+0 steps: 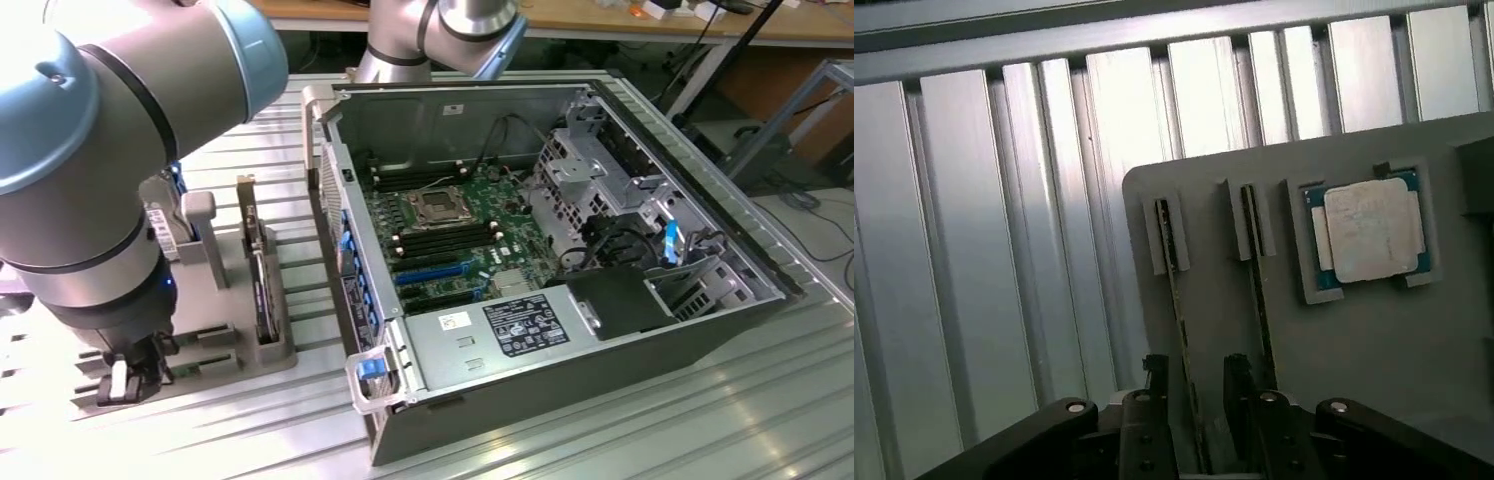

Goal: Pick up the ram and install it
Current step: 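Pick up the ram and move it above insertion slot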

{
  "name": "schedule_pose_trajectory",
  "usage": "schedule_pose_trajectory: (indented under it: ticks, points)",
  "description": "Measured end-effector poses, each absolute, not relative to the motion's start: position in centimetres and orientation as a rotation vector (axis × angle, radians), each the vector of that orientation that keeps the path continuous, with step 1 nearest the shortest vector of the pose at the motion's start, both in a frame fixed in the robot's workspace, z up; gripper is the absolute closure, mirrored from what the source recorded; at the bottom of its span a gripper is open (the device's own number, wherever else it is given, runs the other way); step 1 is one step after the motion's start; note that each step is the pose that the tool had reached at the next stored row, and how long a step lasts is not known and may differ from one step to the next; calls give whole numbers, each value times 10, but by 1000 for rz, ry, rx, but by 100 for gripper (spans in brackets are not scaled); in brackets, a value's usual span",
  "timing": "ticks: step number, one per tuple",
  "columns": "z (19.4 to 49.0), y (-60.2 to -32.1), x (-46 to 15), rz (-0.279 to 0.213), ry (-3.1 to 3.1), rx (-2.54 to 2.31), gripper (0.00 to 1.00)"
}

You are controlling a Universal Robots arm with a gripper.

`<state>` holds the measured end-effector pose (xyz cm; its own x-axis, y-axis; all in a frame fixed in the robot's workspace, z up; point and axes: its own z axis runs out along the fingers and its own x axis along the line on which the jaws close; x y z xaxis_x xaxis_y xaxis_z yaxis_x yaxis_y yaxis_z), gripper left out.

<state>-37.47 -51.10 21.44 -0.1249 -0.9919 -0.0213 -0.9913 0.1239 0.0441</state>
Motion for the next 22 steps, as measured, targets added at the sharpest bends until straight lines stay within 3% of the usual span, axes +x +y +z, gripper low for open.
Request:
schedule_pose_trajectory:
  ticks: [15, 21, 22]
  points:
    - [198, -511, -375, -71, -2141, 2275, 64]
    - [197, -511, -375, -70, -2141, 2275, 86]
    - [197, -511, -375, -70, -2141, 2275, 86]
